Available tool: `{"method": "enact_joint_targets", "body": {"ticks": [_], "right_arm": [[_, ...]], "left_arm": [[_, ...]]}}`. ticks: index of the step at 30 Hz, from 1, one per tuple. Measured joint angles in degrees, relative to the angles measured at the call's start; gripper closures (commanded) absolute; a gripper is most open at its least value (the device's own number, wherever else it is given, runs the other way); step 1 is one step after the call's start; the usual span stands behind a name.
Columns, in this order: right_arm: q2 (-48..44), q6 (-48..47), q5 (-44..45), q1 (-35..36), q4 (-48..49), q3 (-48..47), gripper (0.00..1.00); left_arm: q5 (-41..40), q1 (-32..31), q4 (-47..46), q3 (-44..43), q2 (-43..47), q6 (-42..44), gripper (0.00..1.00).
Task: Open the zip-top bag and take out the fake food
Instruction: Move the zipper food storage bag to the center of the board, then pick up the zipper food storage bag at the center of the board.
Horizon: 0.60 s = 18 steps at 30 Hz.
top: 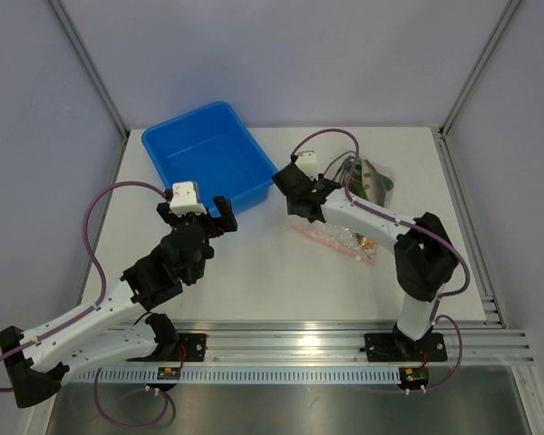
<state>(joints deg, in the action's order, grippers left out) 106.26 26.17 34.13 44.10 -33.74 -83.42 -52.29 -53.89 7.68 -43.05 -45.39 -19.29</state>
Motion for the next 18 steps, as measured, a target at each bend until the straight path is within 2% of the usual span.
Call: {"method": "enact_joint_targets", "body": {"ticks": [8, 13, 15, 18], "right_arm": [[-21.16, 4.28, -0.55, -0.39, 6.75, 18.01, 0.38], [-28.72, 6.91, -1.16, -1.49, 11.87, 28.46, 0.25], [-30.51, 8.81, -3.02, -3.72, 13.03, 30.75, 0.25], [-32.22, 12.92, -11.17, -11.04, 16.00, 33.73, 0.25]], "left_arm": [[0.79, 0.07, -0.09, -0.02, -1.44, 0.02, 0.01], [2.58, 0.07, -0.79, -0.02, -3.61, 1.09, 0.01], [3.43, 0.07, -1.18, -0.02, -4.17, 1.86, 0.01], [5.44, 0.09, -2.08, -0.02, -4.28, 3.21, 0.01]]}}
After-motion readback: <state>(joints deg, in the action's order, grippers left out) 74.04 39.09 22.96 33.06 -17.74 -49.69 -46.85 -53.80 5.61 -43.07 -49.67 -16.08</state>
